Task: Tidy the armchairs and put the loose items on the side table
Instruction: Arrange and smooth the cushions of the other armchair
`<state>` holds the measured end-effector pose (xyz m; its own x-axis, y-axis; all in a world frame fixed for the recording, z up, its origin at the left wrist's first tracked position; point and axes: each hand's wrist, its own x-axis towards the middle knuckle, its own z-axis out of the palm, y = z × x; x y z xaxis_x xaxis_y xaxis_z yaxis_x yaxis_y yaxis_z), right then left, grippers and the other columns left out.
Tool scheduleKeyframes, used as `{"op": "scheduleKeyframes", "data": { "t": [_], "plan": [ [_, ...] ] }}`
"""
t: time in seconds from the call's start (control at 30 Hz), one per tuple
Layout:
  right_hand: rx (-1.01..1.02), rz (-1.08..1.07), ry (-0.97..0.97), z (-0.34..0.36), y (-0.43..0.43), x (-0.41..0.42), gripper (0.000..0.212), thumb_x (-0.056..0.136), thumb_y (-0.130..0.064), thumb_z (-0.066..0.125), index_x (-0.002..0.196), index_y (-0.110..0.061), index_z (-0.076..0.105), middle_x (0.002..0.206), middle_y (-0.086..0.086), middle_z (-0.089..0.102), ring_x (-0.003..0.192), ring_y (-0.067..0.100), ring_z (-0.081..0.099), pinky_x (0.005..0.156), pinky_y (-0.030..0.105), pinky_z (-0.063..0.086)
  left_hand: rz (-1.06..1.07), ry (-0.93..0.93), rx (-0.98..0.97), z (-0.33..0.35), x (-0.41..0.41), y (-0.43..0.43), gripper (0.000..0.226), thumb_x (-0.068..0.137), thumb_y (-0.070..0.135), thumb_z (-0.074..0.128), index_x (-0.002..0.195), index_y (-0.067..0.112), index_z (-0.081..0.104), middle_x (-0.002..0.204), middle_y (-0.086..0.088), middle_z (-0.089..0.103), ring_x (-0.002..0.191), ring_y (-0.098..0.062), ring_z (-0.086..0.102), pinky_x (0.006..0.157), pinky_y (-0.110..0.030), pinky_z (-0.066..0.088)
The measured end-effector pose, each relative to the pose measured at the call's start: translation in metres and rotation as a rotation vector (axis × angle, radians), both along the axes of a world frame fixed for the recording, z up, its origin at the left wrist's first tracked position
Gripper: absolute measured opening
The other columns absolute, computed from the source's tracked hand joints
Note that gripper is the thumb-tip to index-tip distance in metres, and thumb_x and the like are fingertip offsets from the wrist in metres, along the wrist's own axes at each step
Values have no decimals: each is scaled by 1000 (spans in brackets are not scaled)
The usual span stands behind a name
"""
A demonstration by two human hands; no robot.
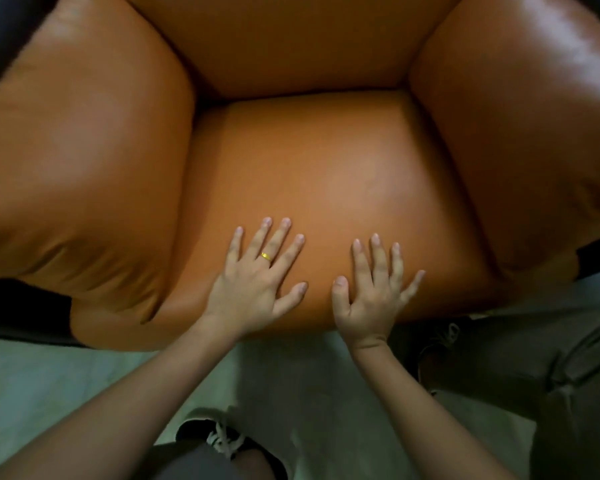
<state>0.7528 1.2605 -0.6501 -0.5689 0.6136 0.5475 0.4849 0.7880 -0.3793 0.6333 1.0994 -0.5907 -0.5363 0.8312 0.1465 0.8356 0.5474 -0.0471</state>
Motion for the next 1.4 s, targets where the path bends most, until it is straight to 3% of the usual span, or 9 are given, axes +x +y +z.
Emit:
{"op": "scheduleKeyframes", "data": {
  "t": [0.2,0.33,0.47,0.57,0.7,0.93,1.2,1.33,1.4],
  "plan": [
    [-103,-11,-28,17,-4,3,57,87,-47,46,140,-27,59,153,1,48,147,28,33,120,59,2,-2,-45,-98,7,0,1,72,96,62,31,158,25,23,166,-5,15,154,-30,11,120,-60,15],
    [-311,18,2,25,0,16,57,90,-41,53,145,-29,52,160,-4,36,153,17,17,123,53,-5,-216,11,-242,16,2,4,72,98,61,27,159,23,16,167,-4,8,154,-33,6,113,-67,20],
    [-541,-220,102,26,12,26,63,93,-41,50,154,-29,37,168,-5,14,156,18,-4,118,69,1,-206,18,-265,18,11,16,77,96,68,26,159,27,10,168,-4,4,153,-36,3,109,-73,19],
    [-510,-256,103,20,11,17,62,94,-42,45,155,-31,35,168,-4,10,155,23,-7,113,75,5,-66,4,-211,12,28,29,82,92,75,25,159,30,9,168,-5,4,153,-37,3,110,-74,15],
    [-424,-373,217,6,11,0,59,91,-40,49,149,-29,47,164,2,27,155,31,9,114,73,7,76,-1,-132,6,40,44,85,90,78,25,159,31,11,168,-5,6,153,-36,4,113,-72,12],
    [-243,-486,355,-16,10,-23,54,97,-43,31,143,-27,54,157,11,40,147,44,24,116,69,4,16,133,50,-20,27,46,83,84,75,45,151,28,39,160,-8,32,149,-38,25,112,-69,18],
    [-428,-422,218,10,13,-4,54,94,-44,41,145,-32,51,161,4,34,151,35,18,115,71,10,84,52,-60,-3,39,46,86,84,75,43,156,32,26,166,-2,17,153,-30,13,116,-66,11],
    [-606,-166,126,26,14,28,57,94,-35,47,150,-30,44,167,-2,17,155,26,-1,116,67,2,133,2,-119,7,46,48,85,86,77,35,158,35,15,167,1,10,154,-28,7,115,-69,10],
    [-686,-45,149,36,19,51,58,95,-25,51,152,-26,40,166,-3,20,155,19,2,121,57,4,147,-16,-143,10,47,47,85,87,78,30,158,36,9,168,2,5,154,-28,4,114,-70,10]
  ]
}}
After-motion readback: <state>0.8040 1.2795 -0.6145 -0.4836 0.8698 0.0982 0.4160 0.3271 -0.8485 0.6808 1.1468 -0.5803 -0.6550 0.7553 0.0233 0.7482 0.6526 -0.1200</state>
